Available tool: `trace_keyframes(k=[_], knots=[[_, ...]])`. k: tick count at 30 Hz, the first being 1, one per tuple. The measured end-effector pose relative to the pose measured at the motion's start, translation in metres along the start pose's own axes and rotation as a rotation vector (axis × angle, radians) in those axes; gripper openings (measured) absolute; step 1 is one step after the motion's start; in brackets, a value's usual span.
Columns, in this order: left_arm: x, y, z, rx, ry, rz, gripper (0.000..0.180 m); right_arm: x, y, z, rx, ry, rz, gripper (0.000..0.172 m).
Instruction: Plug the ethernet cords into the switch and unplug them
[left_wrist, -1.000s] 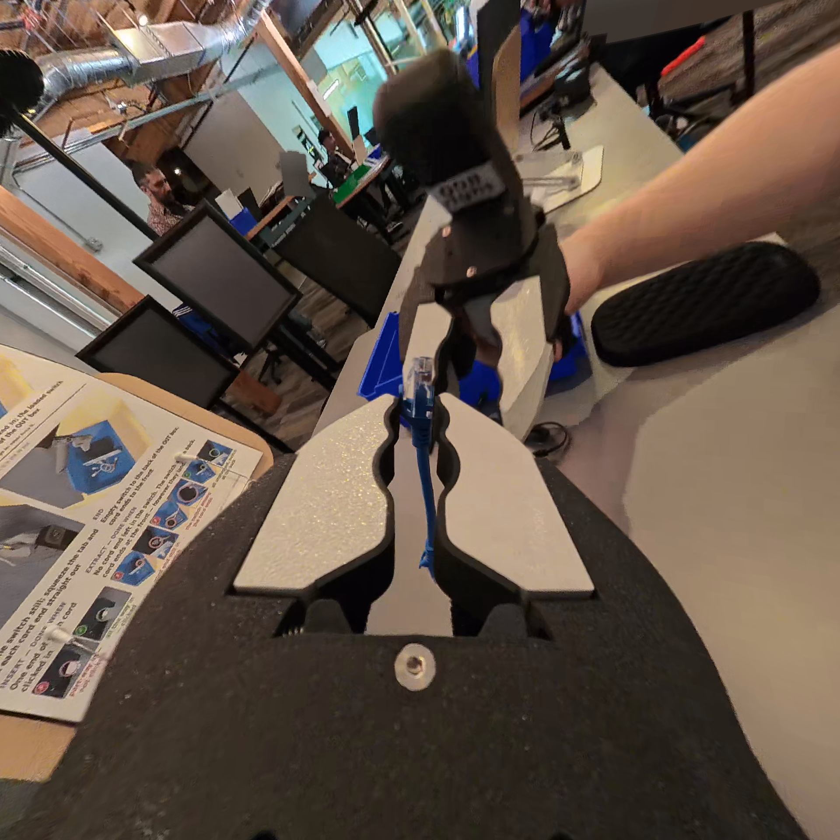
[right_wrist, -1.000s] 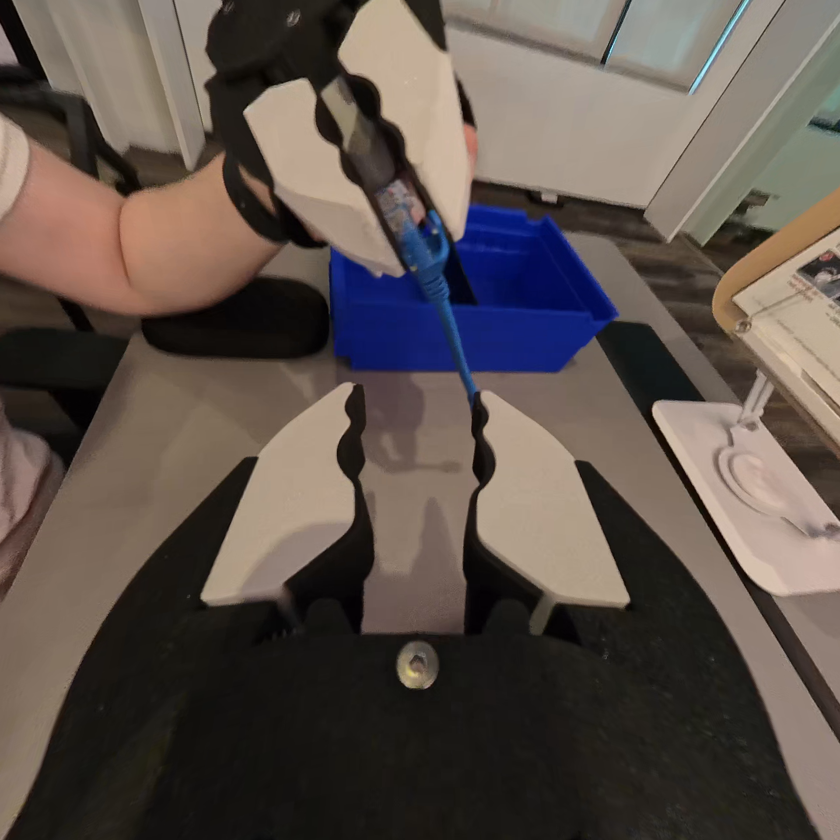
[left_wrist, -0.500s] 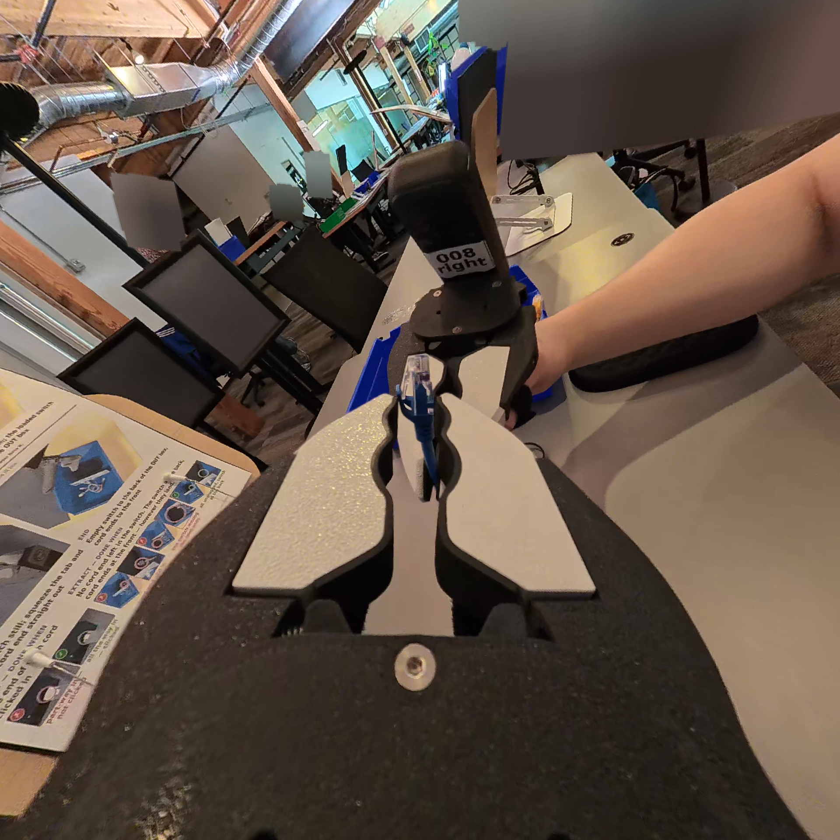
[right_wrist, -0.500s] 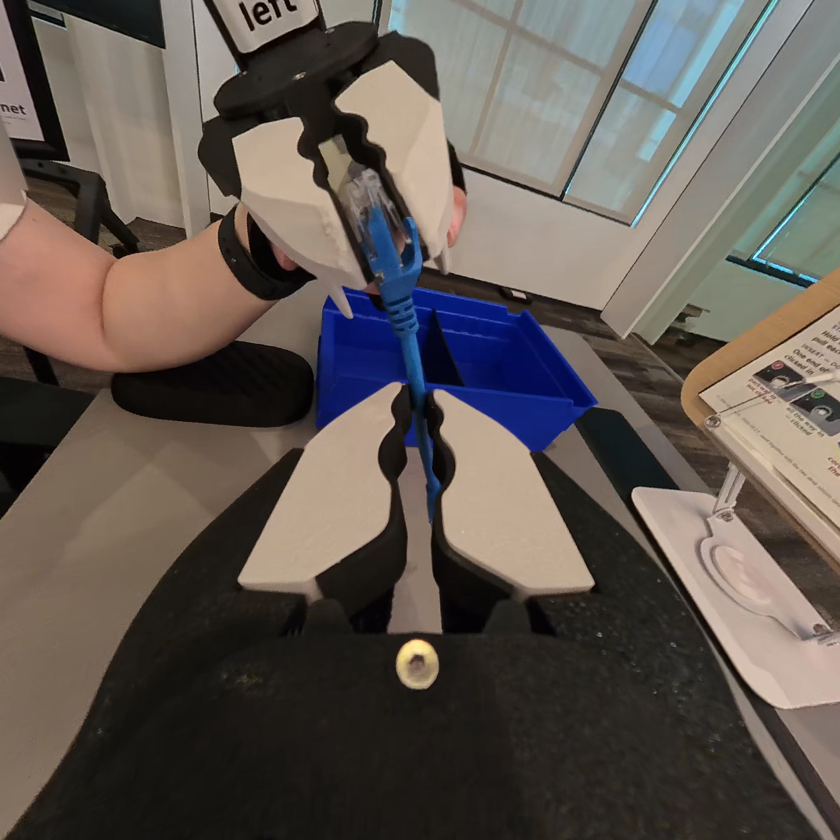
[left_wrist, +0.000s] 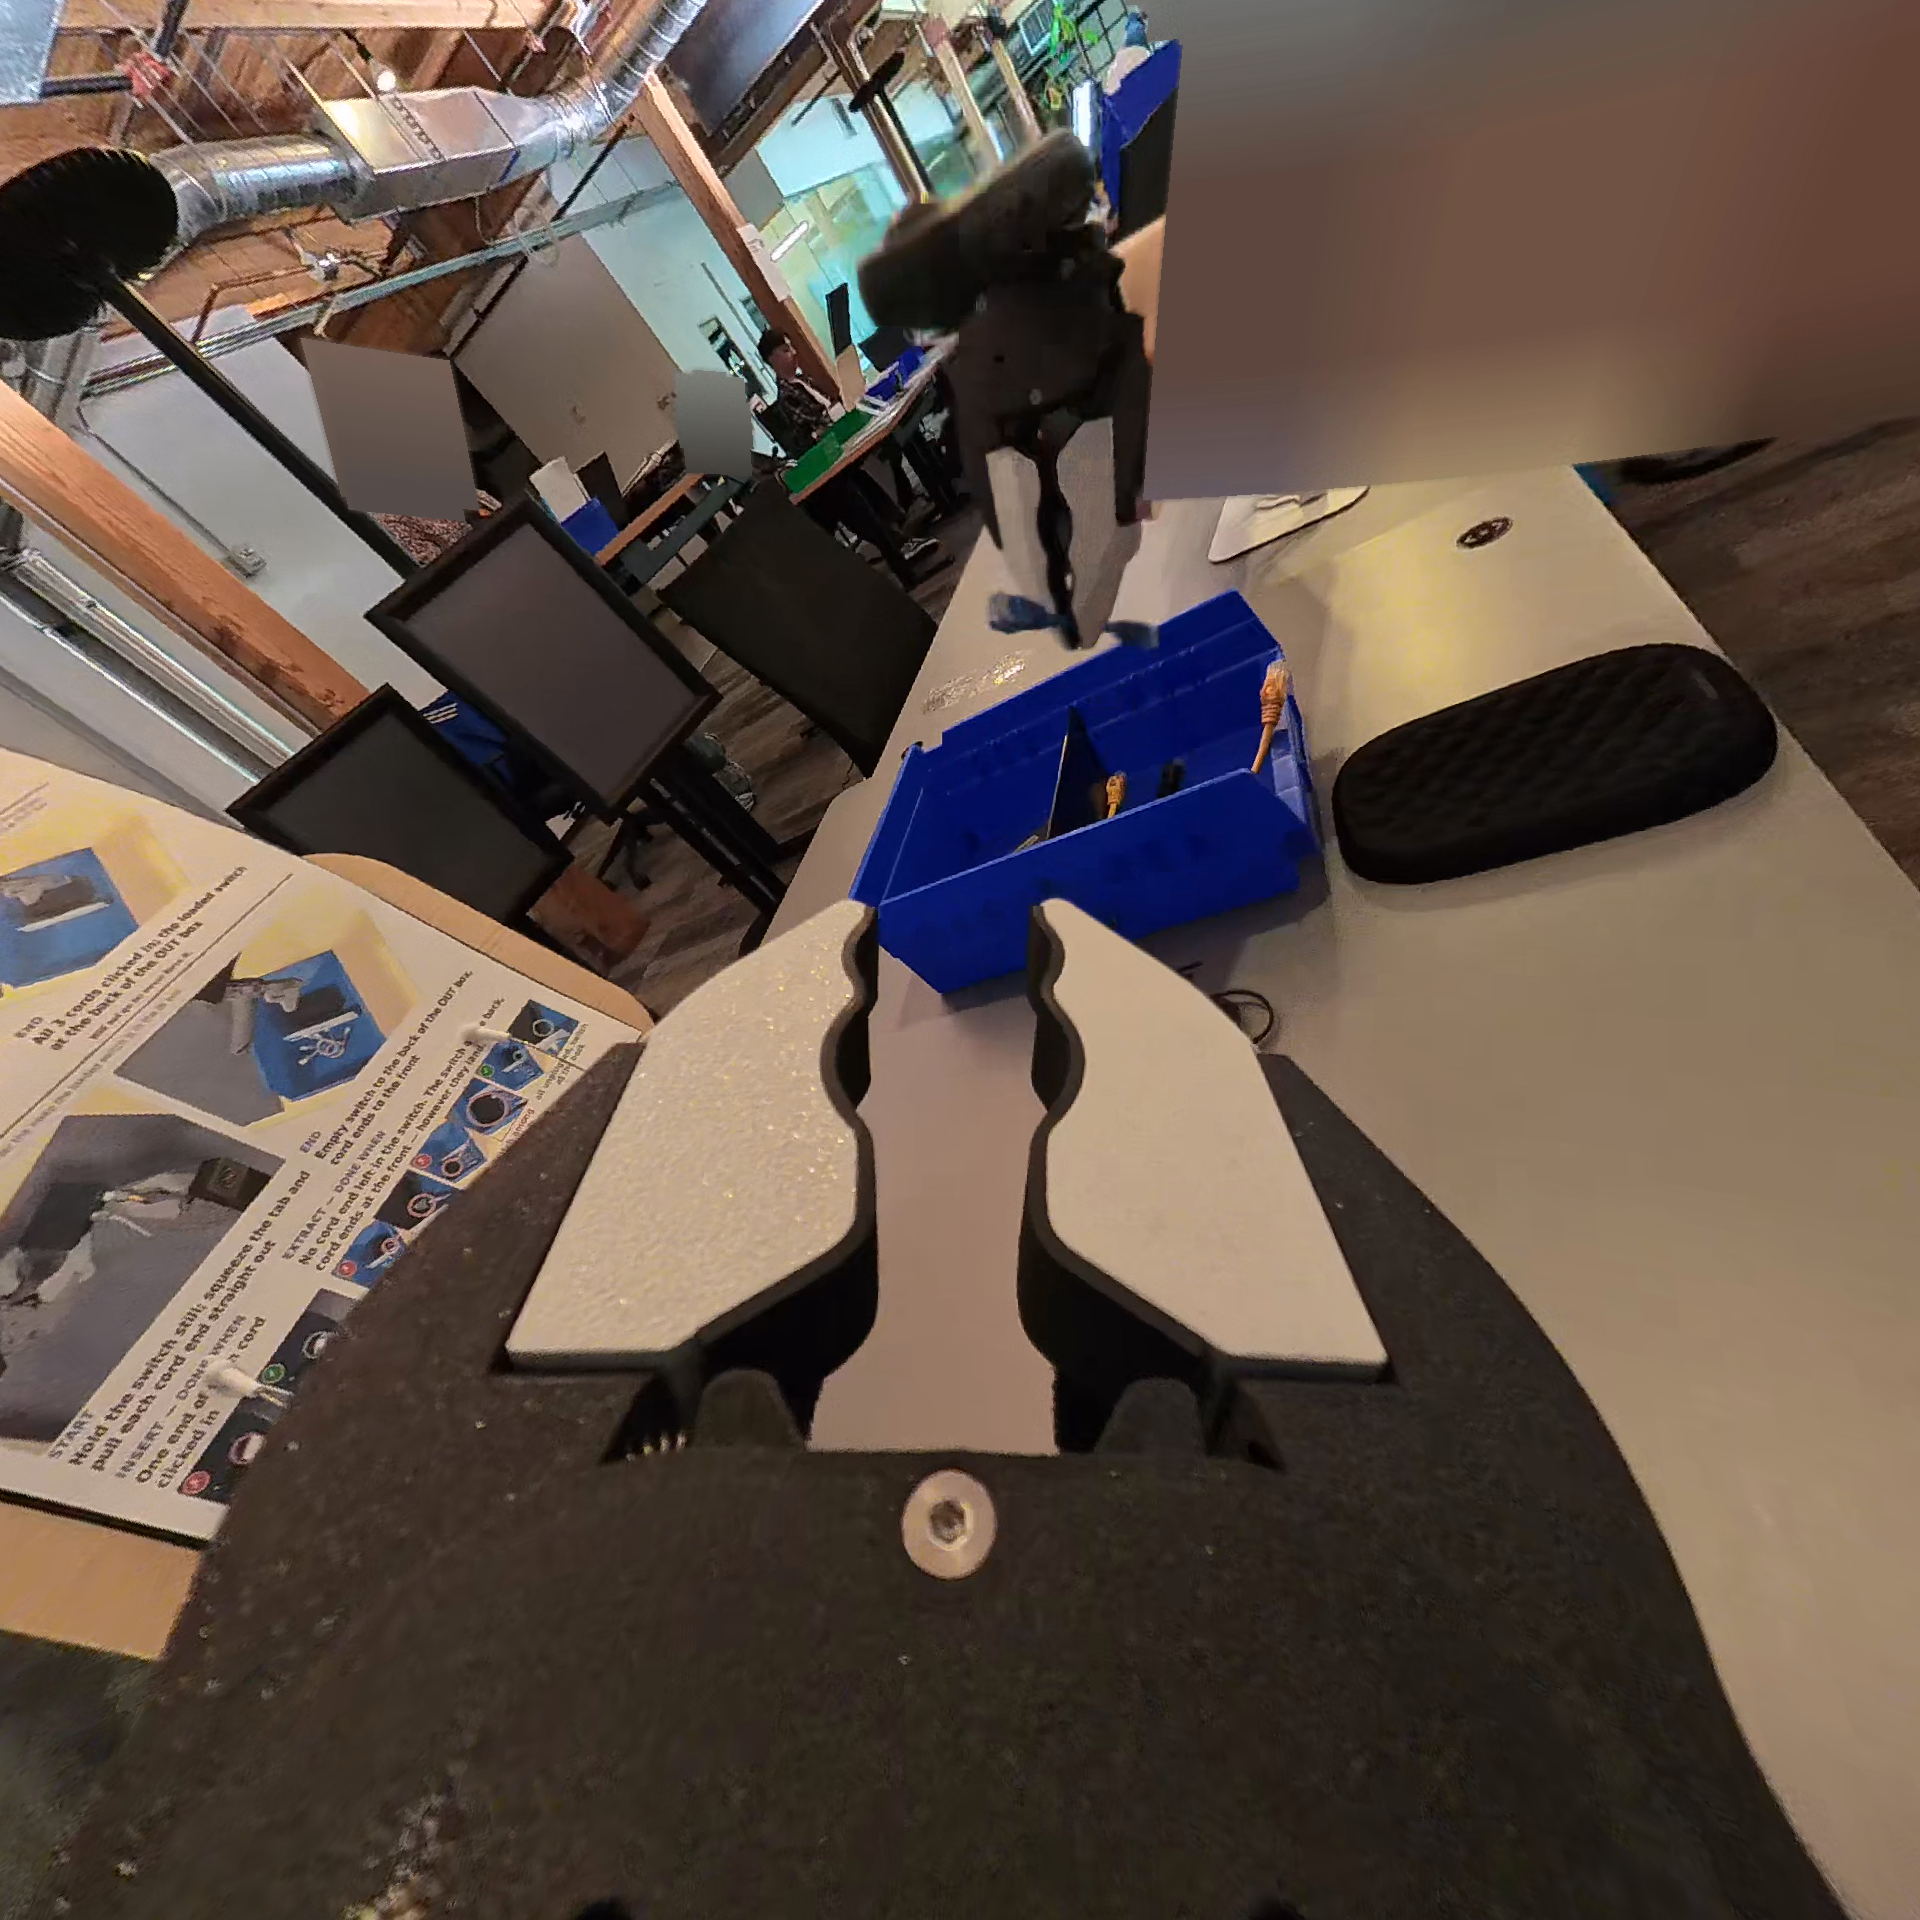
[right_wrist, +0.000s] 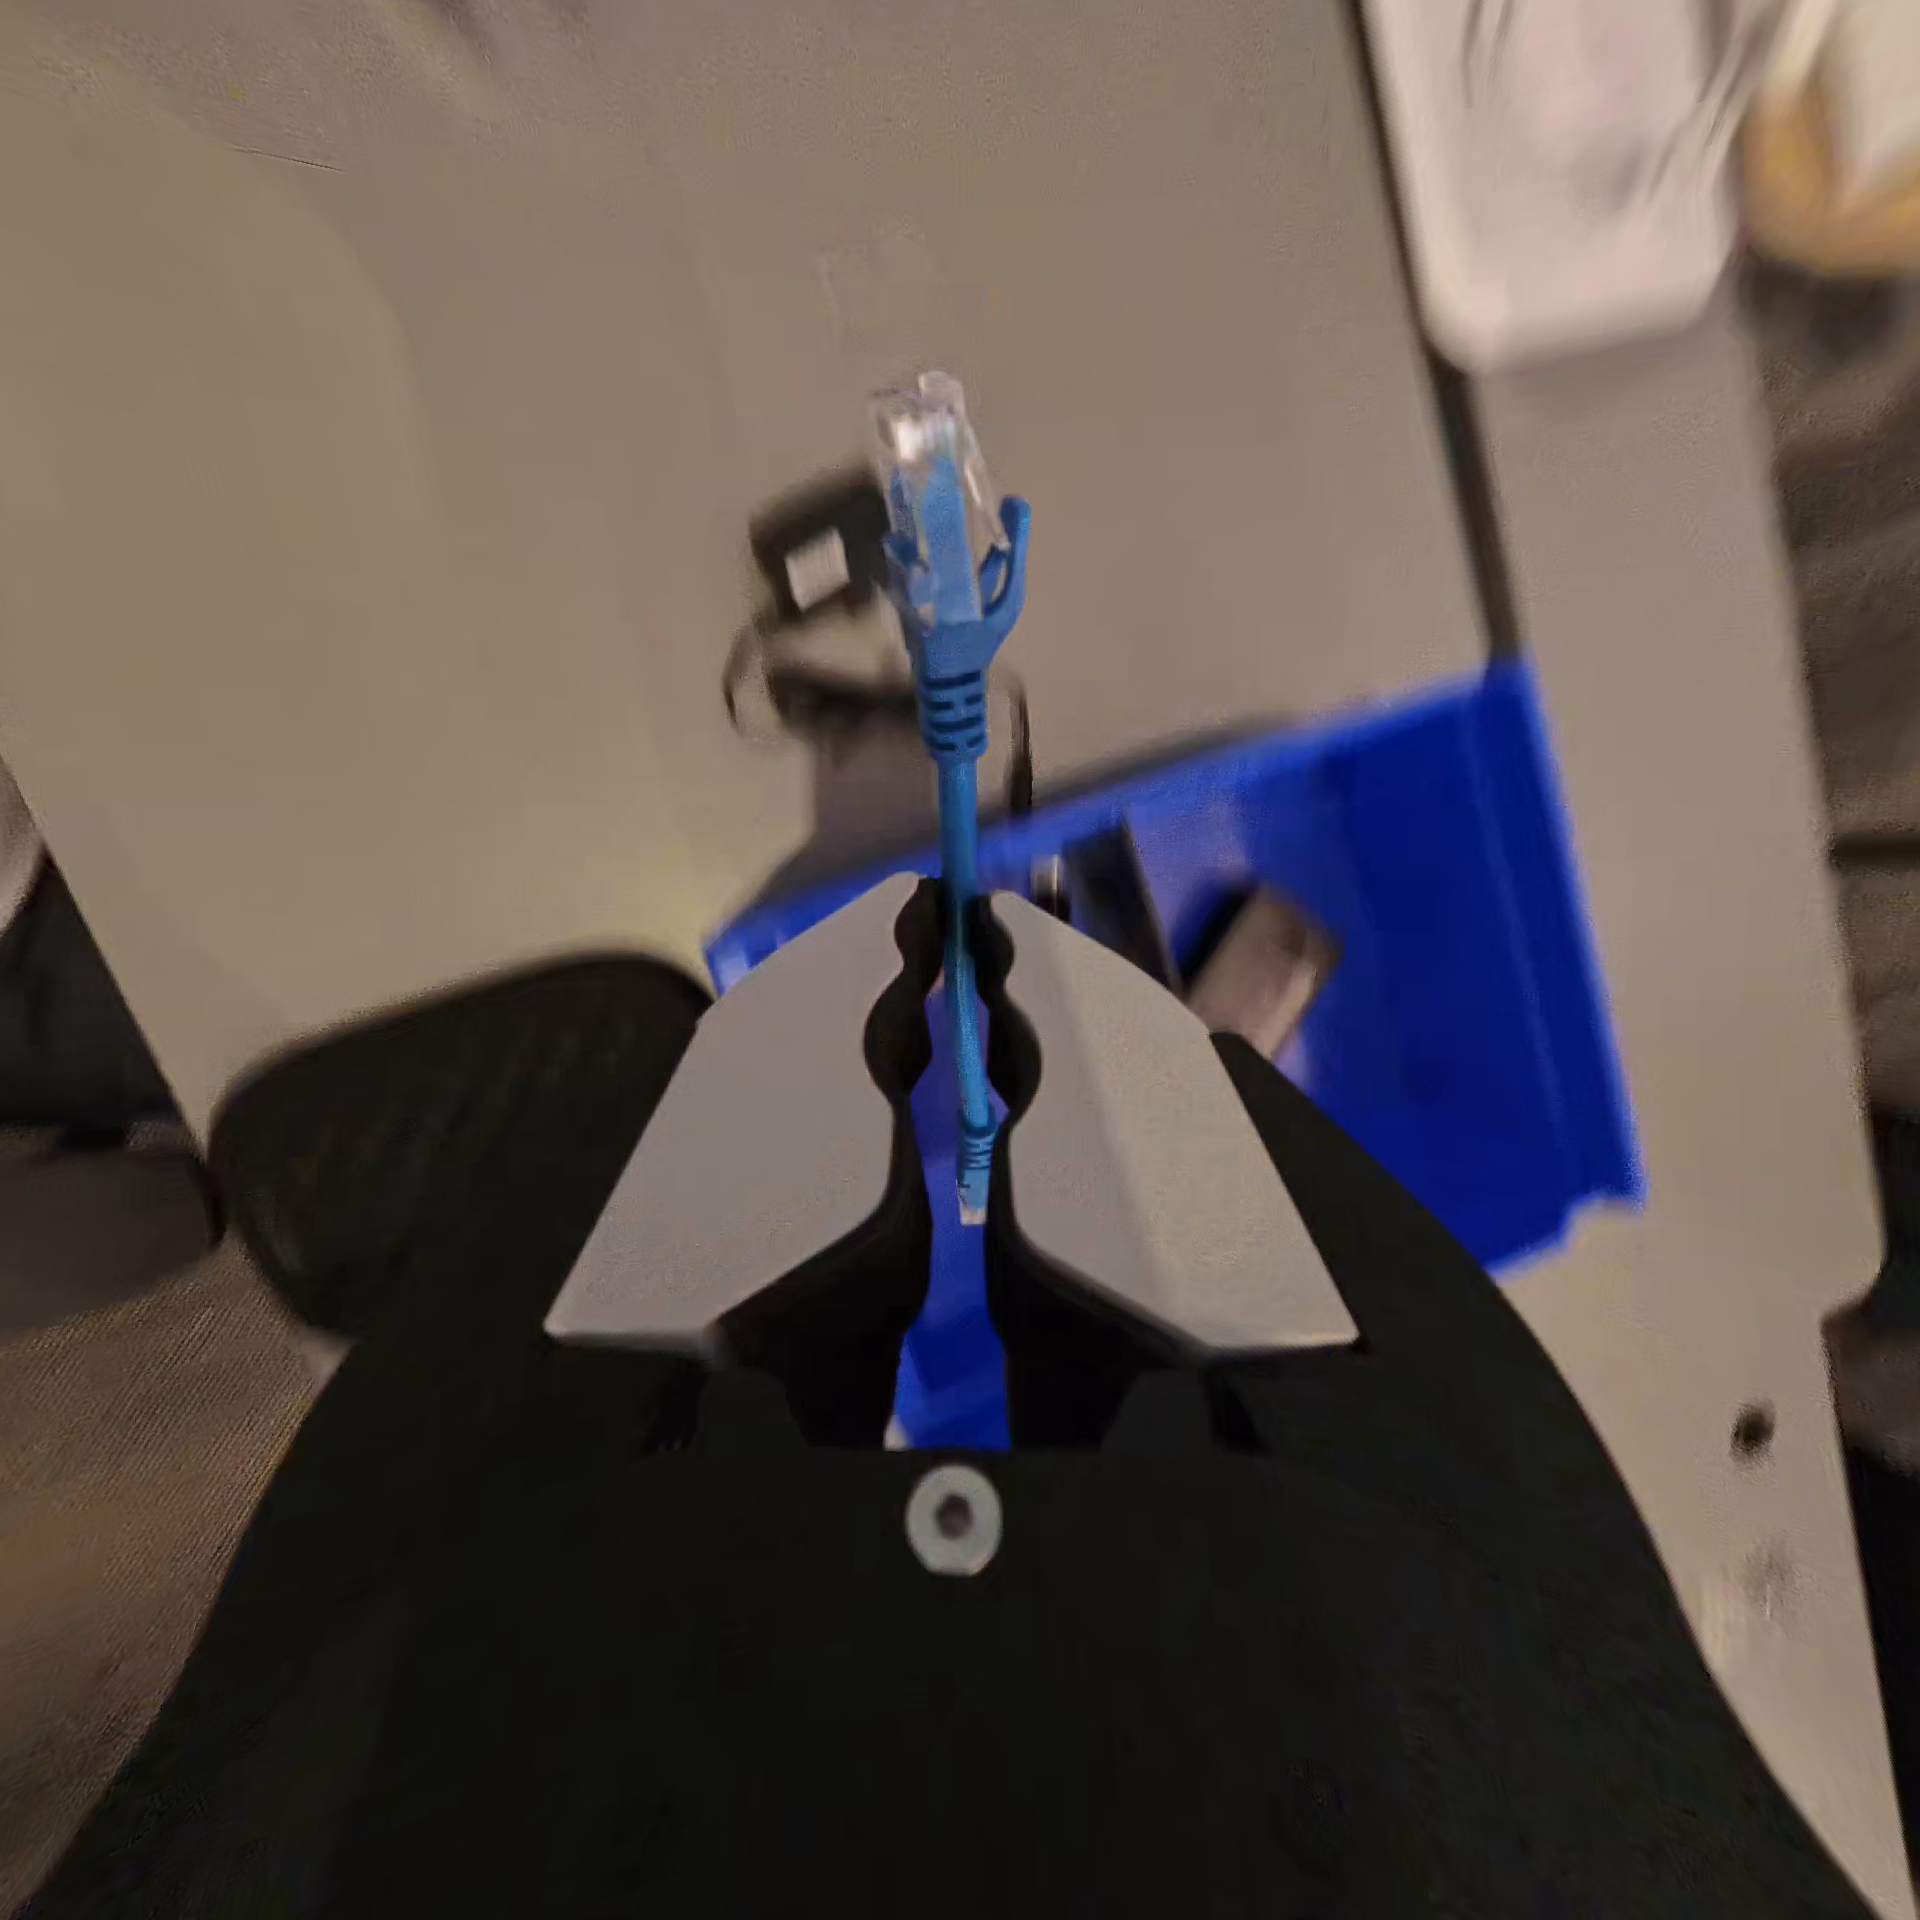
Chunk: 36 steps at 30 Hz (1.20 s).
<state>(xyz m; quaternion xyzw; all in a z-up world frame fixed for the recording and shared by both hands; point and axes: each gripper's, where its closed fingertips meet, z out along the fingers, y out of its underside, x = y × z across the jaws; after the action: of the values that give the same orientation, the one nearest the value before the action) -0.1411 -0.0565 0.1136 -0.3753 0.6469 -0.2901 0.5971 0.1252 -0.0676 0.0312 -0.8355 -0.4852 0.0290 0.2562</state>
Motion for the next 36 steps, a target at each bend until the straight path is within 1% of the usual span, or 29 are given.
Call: trace_keyframes(k=[1,2,5,9,12,16,19,21,24,25,26,28,31,35,36], knots=[[0.002,0.0,0.001,-0.008,0.004,0.007,0.026,0.001,0.029,0.002,-0.093,-0.035,0.015,0.006],[0.004,0.0,0.003,-0.017,0.009,0.016,0.026,0.0,0.051,0.008,-0.151,-0.062,0.013,0.005],[0.009,0.005,0.008,-0.048,0.023,0.043,0.025,0.001,0.1,0.038,-0.293,-0.098,0.025,0.005],[0.013,0.016,0.015,-0.102,0.03,0.056,0.024,-0.006,0.129,0.077,-0.404,-0.191,0.014,0.006],[0.015,0.024,0.019,-0.139,0.037,0.069,0.024,-0.004,0.148,0.098,-0.498,-0.217,-0.011,0.006],[0.014,0.031,0.022,-0.163,0.037,0.069,0.024,-0.003,0.16,0.115,-0.513,-0.262,0.014,0.006],[0.012,0.035,0.022,-0.174,0.031,0.062,0.023,0.002,0.155,0.119,-0.438,-0.246,0.042,0.006],[0.009,0.038,0.022,-0.182,0.023,0.058,0.023,0.004,0.149,0.113,-0.385,-0.224,0.051,0.017],[0.006,0.04,0.022,-0.189,0.016,0.055,0.023,-0.007,0.136,0.091,-0.318,-0.23,0.036,0.02],[0.006,0.041,0.022,-0.189,0.017,0.054,0.023,-0.014,0.131,0.085,-0.292,-0.247,0.032,0.024],[0.006,0.041,0.022,-0.19,0.017,0.054,0.023,-0.024,0.127,0.081,-0.275,-0.281,0.031,0.024],[0.006,0.042,0.023,-0.194,0.017,0.056,0.023,-0.046,0.13,0.077,-0.298,-0.369,0.028,0.02],[0.007,0.044,0.025,-0.2,0.023,0.058,0.022,-0.043,0.145,0.084,-0.391,-0.311,-0.048,0.004],[0.01,0.048,0.028,-0.216,0.027,0.062,0.022,-0.042,0.147,0.088,-0.408,-0.373,0.001,0.004],[0.01,0.048,0.029,-0.218,0.027,0.064,0.022,-0.04,0.15,0.089,-0.419,-0.371,-0.01,0.003]])
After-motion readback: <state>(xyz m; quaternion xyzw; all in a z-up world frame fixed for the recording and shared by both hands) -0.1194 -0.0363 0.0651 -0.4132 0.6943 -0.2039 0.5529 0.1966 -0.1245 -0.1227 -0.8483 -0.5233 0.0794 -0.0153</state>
